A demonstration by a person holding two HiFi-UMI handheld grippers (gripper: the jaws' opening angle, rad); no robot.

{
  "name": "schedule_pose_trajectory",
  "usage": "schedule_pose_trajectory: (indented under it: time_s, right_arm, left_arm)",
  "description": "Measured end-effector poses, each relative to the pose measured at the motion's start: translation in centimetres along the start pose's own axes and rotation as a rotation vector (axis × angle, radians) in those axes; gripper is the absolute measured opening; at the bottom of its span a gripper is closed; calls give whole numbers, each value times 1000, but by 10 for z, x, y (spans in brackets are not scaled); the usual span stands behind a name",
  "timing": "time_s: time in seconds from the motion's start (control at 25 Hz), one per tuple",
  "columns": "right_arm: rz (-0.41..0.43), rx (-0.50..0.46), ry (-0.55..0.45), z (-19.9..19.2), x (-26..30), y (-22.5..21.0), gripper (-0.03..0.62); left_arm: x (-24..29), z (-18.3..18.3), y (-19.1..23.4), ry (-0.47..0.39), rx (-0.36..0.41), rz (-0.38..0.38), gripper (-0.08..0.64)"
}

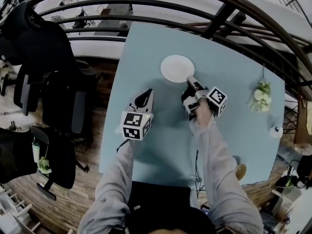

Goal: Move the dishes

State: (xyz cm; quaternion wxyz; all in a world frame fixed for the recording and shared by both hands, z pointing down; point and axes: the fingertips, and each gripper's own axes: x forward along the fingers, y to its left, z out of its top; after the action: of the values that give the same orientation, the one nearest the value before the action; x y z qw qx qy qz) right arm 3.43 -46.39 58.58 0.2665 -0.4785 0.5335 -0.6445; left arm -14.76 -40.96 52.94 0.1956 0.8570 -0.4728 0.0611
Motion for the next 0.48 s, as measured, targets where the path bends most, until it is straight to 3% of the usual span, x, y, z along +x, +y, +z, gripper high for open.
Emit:
schedule_pose_trajectory:
  time_s: [0.2,0.48]
  right_arm:
    - [47,-7,-1,-10,-21,8,17]
    - [124,20,-15,-17,-93,23,18]
  left_arm:
    - [-19,-7,-10,1,8,-3,17]
    - [-57,-7,-52,-26,7,-23,18]
